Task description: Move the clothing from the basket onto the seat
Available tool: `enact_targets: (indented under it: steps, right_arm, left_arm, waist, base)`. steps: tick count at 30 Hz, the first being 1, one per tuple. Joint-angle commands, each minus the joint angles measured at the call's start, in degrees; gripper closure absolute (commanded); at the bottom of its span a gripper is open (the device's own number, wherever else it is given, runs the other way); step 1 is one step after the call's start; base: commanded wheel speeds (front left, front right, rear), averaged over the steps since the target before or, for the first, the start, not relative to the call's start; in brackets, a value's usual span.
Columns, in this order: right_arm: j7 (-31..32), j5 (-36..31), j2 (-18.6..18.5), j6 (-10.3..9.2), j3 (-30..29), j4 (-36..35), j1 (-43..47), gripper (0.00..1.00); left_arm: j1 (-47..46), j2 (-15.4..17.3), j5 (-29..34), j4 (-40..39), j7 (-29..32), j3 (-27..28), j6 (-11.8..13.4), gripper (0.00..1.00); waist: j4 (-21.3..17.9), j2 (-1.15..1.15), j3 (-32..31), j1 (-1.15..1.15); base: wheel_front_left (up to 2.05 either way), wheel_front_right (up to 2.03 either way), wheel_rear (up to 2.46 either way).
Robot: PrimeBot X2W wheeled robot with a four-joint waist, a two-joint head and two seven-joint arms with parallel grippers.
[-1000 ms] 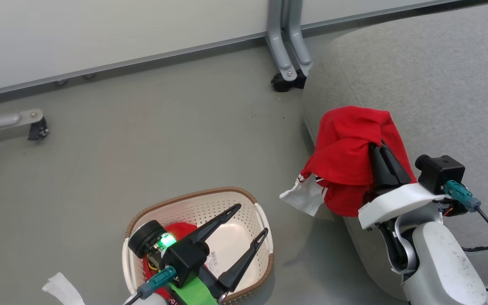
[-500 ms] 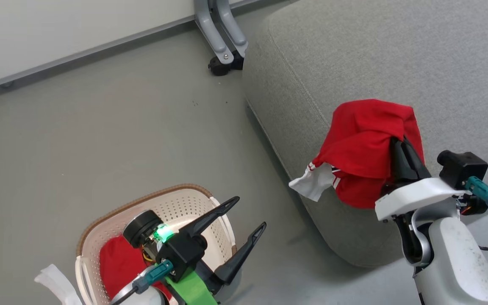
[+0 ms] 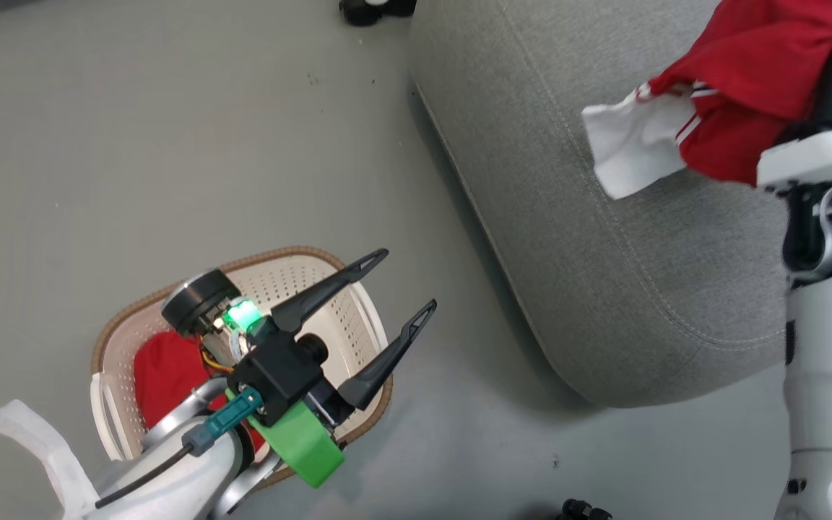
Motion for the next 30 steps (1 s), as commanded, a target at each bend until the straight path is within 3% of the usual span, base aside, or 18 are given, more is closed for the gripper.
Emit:
enact_targets:
  steps: [1, 10, 17, 18, 19, 20, 25, 30]
  right_arm:
    - [0.1, -0.7, -0.9, 0.0, -1.4, 0.7, -2.4, 1.0]
    - [0.6, -2.9, -7.0, 0.0, -12.1, 9.7, -13.5, 1.0]
    - [-1.6, -5.5, -6.8, -0.01, -14.9, 19.7, -14.4, 1.0]
    - [-2.1, -5.9, -6.5, -0.01, -15.2, 21.0, -13.9, 0.95]
    - [-2.4, -6.1, -6.7, -0.01, -15.5, 22.0, -13.7, 0.58]
    - [-2.8, -6.1, -6.6, -0.01, -15.8, 23.1, -13.3, 0.0]
    - [-3.4, -7.2, -4.8, -0.01, -16.3, 23.8, -9.5, 0.0]
    - [-3.5, -6.7, -2.0, -0.01, -16.8, 16.1, -3.2, 0.0]
  left_arm:
    - [-1.7, 0.9, 0.6, -0.6, 0.2, 0.4, -0.1, 0.0]
    - [-7.8, 2.8, 2.1, -4.1, 0.7, -0.2, -0.4, 0.0]
    - [-10.4, 3.8, 2.4, -4.2, -0.1, -1.4, -0.4, 0.0]
    - [-10.4, 3.9, 2.3, -3.9, -0.3, -1.6, -0.4, 0.0]
    - [-10.5, 3.8, 2.3, -3.7, -0.3, -1.8, -0.4, 0.0]
    - [-10.5, 3.7, 2.2, -3.5, -0.6, -2.0, -0.4, 0.0]
    - [-9.7, 3.0, 1.3, -1.9, -1.4, -2.4, -0.2, 0.0]
    - [-8.2, 2.2, 0.6, -0.2, -2.2, -2.6, 0.6, 0.0]
  waist:
    - [3.1, 0.0, 6.4, -0.01]
    - [7.8, 0.0, 15.7, -0.01]
    - [9.2, 0.0, 19.4, -0.01]
    - [9.3, 0.0, 19.5, -0.01]
    - [9.3, 0.0, 19.5, -0.01]
    - [9.3, 0.0, 19.3, -0.01]
    - [8.8, 0.0, 17.0, -0.01]
    - [8.2, 0.0, 13.6, -0.01]
  base:
    - [0.0, 0.0, 0.0]
    - [0.0, 0.0, 0.0]
    - [0.0, 0.0, 0.0]
    - [0.0, 0.0, 0.0]
    - [0.0, 0.0, 0.0]
    - [0.0, 0.0, 0.0]
    - [0.0, 0.0, 0.0]
    - [0.0, 0.0, 0.0]
